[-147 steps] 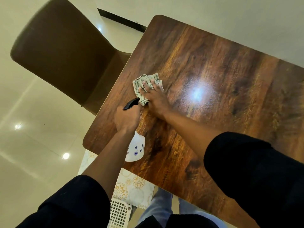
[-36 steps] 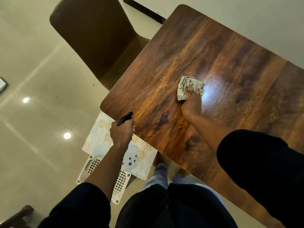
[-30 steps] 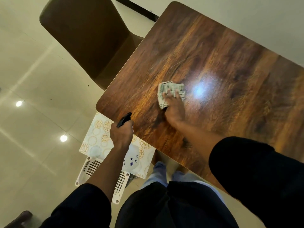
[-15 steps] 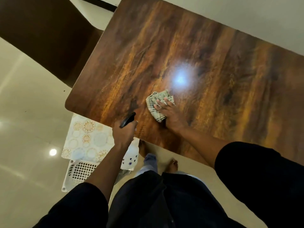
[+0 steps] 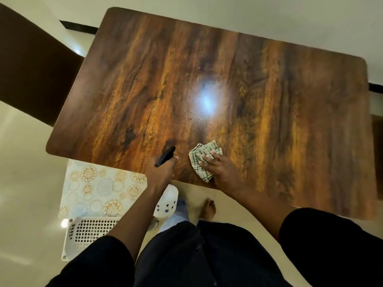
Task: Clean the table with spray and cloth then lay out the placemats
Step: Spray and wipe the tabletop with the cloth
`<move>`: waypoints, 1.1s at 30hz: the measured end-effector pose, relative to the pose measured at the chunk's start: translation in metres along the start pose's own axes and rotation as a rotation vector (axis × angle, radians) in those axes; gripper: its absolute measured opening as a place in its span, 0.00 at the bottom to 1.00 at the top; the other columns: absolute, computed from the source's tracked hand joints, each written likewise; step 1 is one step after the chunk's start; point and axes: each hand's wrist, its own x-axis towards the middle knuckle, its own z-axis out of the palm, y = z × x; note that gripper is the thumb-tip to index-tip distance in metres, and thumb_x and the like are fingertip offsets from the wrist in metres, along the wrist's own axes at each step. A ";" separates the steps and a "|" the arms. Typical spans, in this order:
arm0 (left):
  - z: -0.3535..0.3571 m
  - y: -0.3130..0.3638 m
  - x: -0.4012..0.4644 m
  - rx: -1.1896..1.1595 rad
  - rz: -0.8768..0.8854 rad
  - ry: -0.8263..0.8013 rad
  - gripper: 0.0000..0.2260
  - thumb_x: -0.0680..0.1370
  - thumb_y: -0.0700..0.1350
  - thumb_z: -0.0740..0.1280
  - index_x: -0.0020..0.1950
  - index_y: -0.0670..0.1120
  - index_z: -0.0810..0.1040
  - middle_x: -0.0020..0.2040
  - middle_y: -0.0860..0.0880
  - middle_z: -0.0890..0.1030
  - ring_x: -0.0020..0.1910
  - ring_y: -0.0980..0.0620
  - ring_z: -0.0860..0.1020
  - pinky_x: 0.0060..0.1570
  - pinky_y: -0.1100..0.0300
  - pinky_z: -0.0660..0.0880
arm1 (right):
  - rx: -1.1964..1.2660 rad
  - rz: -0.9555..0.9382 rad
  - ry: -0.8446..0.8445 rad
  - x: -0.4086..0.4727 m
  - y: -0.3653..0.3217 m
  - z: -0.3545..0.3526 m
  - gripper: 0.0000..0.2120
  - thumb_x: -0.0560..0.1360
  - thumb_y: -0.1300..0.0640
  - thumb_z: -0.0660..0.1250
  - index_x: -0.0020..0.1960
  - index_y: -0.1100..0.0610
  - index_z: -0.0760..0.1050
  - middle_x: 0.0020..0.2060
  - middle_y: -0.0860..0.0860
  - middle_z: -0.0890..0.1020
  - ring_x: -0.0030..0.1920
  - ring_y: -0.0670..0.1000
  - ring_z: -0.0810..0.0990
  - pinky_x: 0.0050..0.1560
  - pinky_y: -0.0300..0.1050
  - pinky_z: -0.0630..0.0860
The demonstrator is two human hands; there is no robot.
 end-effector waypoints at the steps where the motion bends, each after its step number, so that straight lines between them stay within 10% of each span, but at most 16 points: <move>1: 0.006 0.002 -0.006 0.004 -0.001 -0.013 0.23 0.70 0.57 0.74 0.44 0.35 0.83 0.36 0.35 0.82 0.28 0.46 0.75 0.37 0.49 0.72 | -0.013 0.007 0.004 -0.009 0.005 -0.002 0.24 0.71 0.67 0.66 0.65 0.54 0.82 0.65 0.53 0.82 0.66 0.63 0.79 0.64 0.56 0.77; 7: 0.022 -0.003 -0.034 0.013 0.066 -0.078 0.16 0.73 0.55 0.74 0.42 0.41 0.84 0.34 0.43 0.81 0.28 0.48 0.77 0.35 0.55 0.73 | 0.051 0.202 0.045 -0.047 0.022 -0.011 0.32 0.56 0.73 0.75 0.58 0.55 0.85 0.57 0.54 0.86 0.56 0.65 0.81 0.52 0.57 0.81; 16: 0.015 -0.030 -0.072 -0.055 0.046 0.010 0.25 0.70 0.63 0.76 0.54 0.43 0.85 0.39 0.43 0.84 0.36 0.44 0.82 0.42 0.46 0.78 | 0.395 0.548 0.014 -0.055 -0.002 -0.041 0.25 0.70 0.65 0.69 0.64 0.48 0.83 0.64 0.48 0.83 0.63 0.53 0.79 0.61 0.43 0.73; 29: -0.064 -0.055 -0.095 -0.176 0.268 0.198 0.16 0.78 0.59 0.70 0.50 0.54 0.64 0.40 0.47 0.75 0.29 0.45 0.76 0.36 0.50 0.74 | 1.452 0.839 -0.277 0.002 -0.076 -0.031 0.18 0.77 0.70 0.67 0.67 0.64 0.76 0.56 0.65 0.84 0.58 0.66 0.83 0.60 0.71 0.77; 33: -0.097 -0.072 -0.101 -0.183 0.385 0.344 0.11 0.82 0.51 0.68 0.51 0.49 0.68 0.41 0.50 0.77 0.29 0.42 0.77 0.33 0.52 0.75 | 1.552 0.759 -0.428 0.025 -0.119 -0.029 0.17 0.77 0.67 0.62 0.64 0.64 0.78 0.59 0.67 0.82 0.55 0.64 0.83 0.58 0.64 0.80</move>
